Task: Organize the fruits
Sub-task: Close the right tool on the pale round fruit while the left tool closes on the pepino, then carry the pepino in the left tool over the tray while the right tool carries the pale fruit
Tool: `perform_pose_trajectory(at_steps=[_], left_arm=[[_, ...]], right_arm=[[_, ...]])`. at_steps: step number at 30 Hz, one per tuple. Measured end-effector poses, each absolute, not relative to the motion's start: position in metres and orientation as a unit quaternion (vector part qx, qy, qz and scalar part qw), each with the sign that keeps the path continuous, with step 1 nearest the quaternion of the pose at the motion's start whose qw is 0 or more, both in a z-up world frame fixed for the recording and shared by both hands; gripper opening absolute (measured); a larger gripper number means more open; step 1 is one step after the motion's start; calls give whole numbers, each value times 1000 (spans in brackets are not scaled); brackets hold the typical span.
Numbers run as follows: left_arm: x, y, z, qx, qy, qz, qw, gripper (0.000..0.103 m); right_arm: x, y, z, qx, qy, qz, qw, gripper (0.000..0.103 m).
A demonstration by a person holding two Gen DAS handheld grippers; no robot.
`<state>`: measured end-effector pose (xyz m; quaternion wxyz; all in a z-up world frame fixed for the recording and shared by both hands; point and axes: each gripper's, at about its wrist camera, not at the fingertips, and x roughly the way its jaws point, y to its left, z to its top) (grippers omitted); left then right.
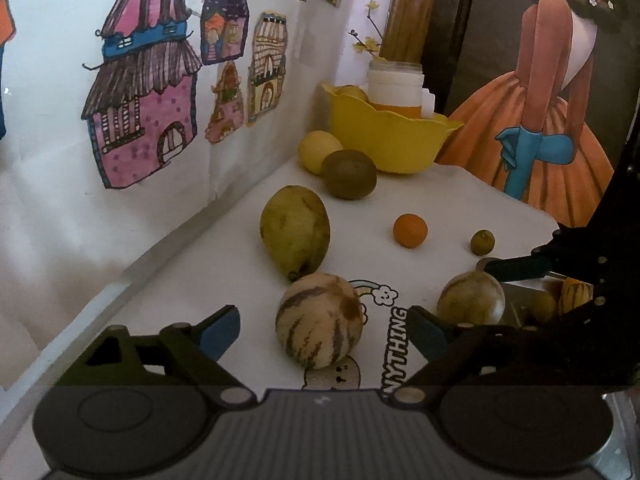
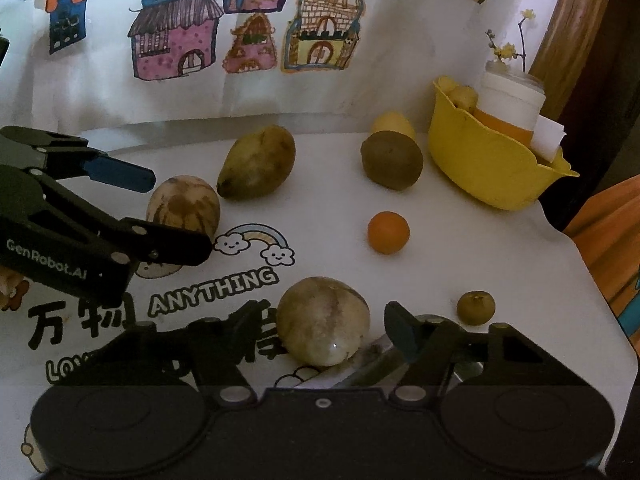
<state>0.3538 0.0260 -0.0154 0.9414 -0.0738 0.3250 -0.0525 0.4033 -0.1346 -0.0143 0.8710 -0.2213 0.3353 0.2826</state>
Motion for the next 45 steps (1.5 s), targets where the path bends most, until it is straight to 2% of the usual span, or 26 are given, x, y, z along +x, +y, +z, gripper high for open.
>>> perform_pose_trajectory(at_steps=[3,9,15,19,24,33,45], left_arm=[[356,26,-16,-76,327,-54,940,85],[359,27,-19,-83,330,-54,939,78],[361,29,-23,-90,335,-52,937,65],[362,31,-23,-98,336,-53,935,62],[361,29,-22,-85,337,-47,937,51],[344,30,-15,-100,333,-48,936,50],[309,24,24,-90,304,-50,947,50]], right_arm=[[405,-134,-16,-221,343,285,867,57],[409,-135,-17,-211,353,286,865,53],[413,-138,-17,-197,360,288,865,53],[411,-137,-17,-202,358,286,866,52],[409,-137,-17,-203,355,291,865,52],[395,-138,-8,-183,342,319,865,51],[357,-147,25,-184,304,325,876,51]])
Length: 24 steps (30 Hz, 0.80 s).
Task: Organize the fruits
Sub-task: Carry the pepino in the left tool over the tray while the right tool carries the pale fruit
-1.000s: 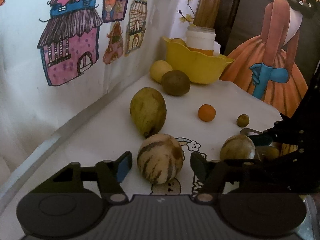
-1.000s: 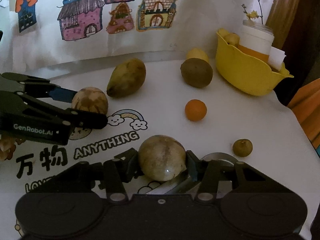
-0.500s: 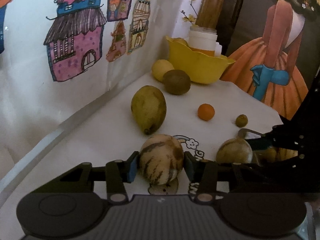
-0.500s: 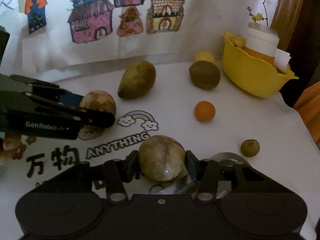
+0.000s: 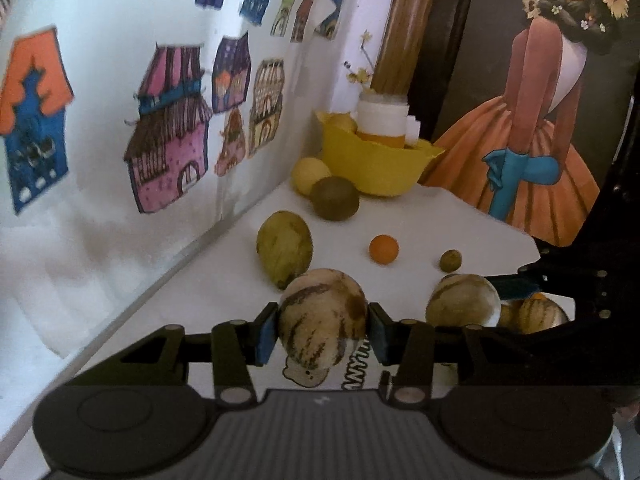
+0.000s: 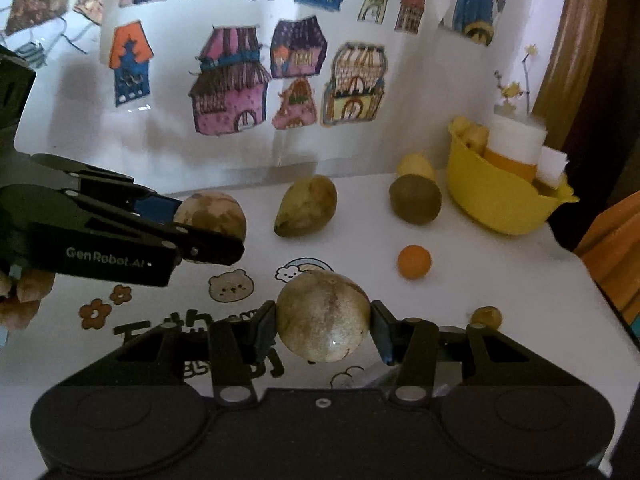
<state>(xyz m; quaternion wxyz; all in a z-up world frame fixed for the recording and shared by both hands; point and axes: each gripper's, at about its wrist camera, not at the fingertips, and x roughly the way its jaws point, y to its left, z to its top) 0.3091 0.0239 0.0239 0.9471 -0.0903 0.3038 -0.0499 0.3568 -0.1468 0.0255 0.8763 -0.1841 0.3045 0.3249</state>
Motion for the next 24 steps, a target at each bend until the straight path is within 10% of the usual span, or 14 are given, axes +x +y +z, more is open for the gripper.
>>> perform_pose_trajectory(at_steps=[24], left_arm=[[233,-50,60,-75,286,-113,949,50]], right_arm=[[251,-249,60,-135,284,263,912,51]])
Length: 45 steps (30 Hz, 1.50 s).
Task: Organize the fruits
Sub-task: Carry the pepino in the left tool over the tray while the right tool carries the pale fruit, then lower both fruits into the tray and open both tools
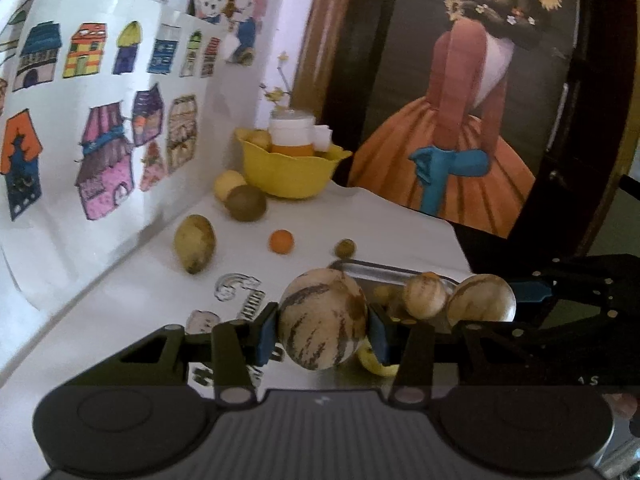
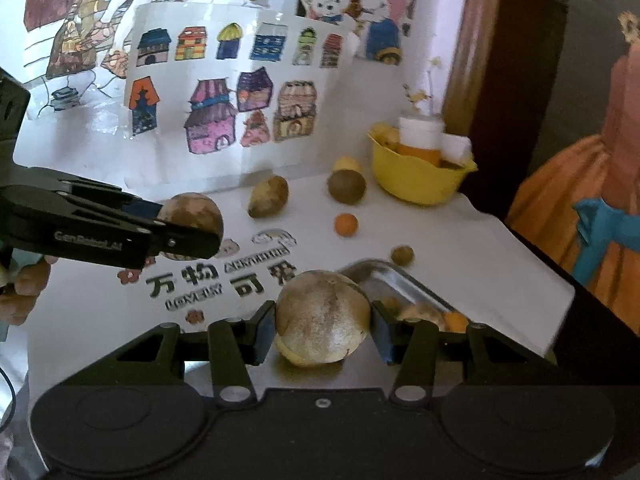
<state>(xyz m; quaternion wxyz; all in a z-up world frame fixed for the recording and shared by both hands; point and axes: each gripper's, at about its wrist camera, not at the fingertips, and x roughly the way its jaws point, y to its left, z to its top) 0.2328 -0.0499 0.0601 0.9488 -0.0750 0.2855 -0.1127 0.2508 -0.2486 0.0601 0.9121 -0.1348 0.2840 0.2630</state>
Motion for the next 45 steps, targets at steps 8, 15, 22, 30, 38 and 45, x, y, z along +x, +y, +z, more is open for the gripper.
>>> perform_pose_trajectory(at_steps=[8,15,22,30,38,45], left_arm=[[219,-77,46,-70,304,-134,941,50],[216,-92,31,-65,323,-144,933,50],[214,-101,19,-59,339,-148,927,50],[218,-107,9,-55,354,-151,921,50],[223,-107,1,-57,364,-150,917,50],[227,-106,-3,-57,368,-147,916,50]], right_arm=[[234,-278,47,-121,293,240,918,52],[226,-292,28,-112,302,225,919,52],[225,-302,12,-94,313,216,920,52],[226,-300,1,-99,314,213,920,52],[235,-301,-7,-92,314,205,922,52],[250,-304,-12,-82,311,188,928,52]])
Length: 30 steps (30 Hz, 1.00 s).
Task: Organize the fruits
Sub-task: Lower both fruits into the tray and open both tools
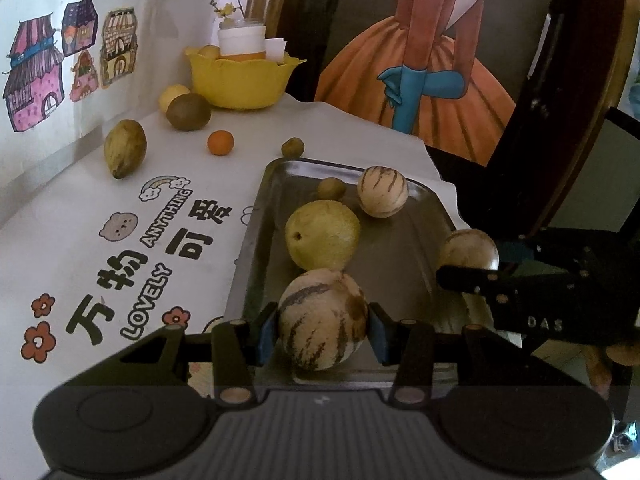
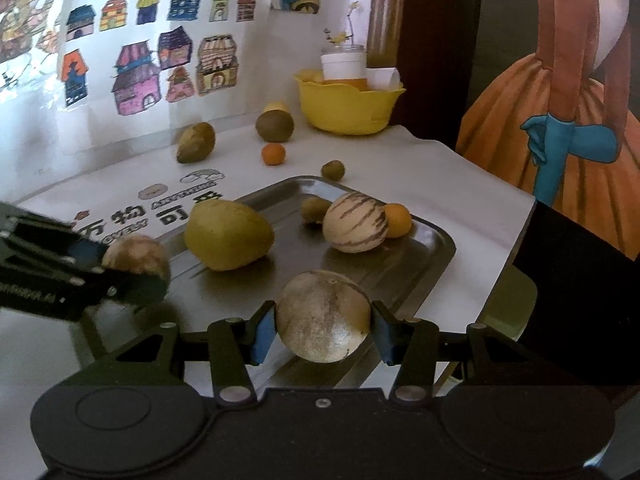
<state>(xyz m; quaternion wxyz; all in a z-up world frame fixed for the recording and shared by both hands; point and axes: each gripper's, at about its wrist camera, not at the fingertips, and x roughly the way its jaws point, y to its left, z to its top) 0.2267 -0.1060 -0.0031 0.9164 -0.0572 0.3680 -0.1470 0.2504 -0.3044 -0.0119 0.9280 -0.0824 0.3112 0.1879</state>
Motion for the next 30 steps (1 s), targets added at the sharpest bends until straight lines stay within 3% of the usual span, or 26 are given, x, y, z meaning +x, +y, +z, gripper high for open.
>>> perform_pose_trajectory(at_steps=[30], left_arm=[[230,-106,-15,-50,368,-148,917,51]], right_arm=[[287,-301,-30,-57,308,152,937,52]])
